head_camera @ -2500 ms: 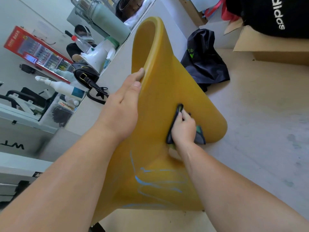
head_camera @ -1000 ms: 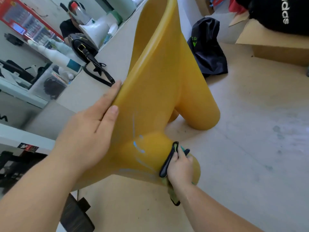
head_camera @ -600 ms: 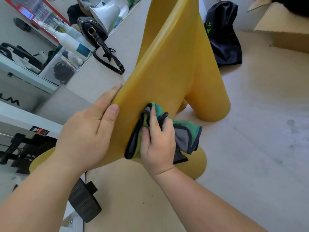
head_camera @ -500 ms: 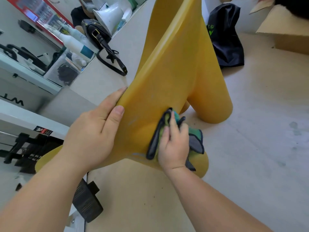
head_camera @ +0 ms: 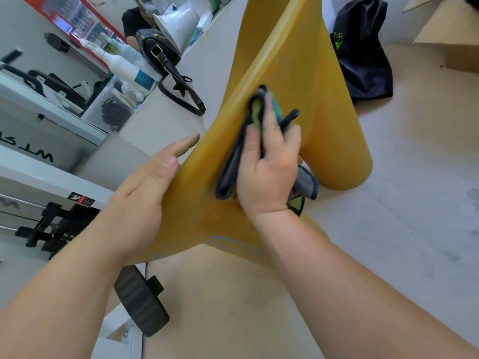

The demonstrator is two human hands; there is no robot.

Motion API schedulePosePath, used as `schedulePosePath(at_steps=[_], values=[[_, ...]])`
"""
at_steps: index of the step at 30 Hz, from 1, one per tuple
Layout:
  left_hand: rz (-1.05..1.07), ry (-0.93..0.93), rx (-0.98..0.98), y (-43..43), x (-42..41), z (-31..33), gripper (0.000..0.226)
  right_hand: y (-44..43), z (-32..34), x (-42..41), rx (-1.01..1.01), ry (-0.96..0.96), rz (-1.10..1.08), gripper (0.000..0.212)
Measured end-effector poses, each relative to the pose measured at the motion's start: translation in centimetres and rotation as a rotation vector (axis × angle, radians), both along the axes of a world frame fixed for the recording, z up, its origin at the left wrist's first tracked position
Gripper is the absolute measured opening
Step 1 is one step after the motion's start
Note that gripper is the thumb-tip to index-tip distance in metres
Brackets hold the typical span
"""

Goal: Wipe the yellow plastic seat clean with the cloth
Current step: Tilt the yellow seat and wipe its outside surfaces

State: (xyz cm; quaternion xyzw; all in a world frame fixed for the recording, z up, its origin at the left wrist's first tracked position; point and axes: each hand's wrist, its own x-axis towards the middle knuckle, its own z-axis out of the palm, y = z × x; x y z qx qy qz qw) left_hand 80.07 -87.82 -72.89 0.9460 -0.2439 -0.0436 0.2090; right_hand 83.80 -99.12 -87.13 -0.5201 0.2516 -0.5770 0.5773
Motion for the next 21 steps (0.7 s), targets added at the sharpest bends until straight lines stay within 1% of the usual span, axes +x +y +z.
schedulePosePath(at_steps=[3,4,5,7,10,11,13,16,18,20,21], values=[[-0.04,0.025,0.022,0.0,0.1,0.1,0.039,-1.2,-2.1,1.7,0.339,0.133,0.061,0.045],[-0.053,0.007,0.038,0.1,0.2,0.2,0.04,-0.9,-2.3,1.8,0.415,0.158,0.096,0.045],[-0.065,-0.018,0.056,0.0,0.2,0.2,0.041,0.0,-2.2,1.3,0.44,0.159,0.121,0.045],[-0.077,-0.049,0.065,-0.1,0.2,0.2,0.043,3.4,-1.3,-1.0,0.36,0.13,0.16,0.048],[-0.077,-0.073,0.042,-0.6,-0.1,0.2,0.045,9.3,-0.6,-5.4,0.066,0.122,0.289,0.053],[-0.074,-0.078,0.034,-0.9,-0.4,0.2,0.045,10.4,-0.9,-6.3,-0.014,0.13,0.335,0.053],[-0.067,-0.093,0.027,-1.7,-1.0,0.0,0.045,10.1,-1.7,-6.9,-0.115,0.15,0.327,0.051],[-0.072,-0.133,0.047,-3.6,-1.9,0.0,0.045,6.8,-1.6,-7.0,-0.042,0.094,0.235,0.05],[-0.085,-0.155,0.067,-5.0,-2.4,0.1,0.045,4.2,-1.1,-7.2,-0.036,0.062,0.187,0.048],[-0.092,-0.149,0.054,-6.0,-2.9,0.3,0.045,1.2,-1.2,-6.8,-0.013,0.082,0.162,0.045],[-0.091,-0.128,0.047,-6.4,-3.2,0.3,0.045,-0.6,-1.9,-6.0,0.045,0.126,0.19,0.045]])
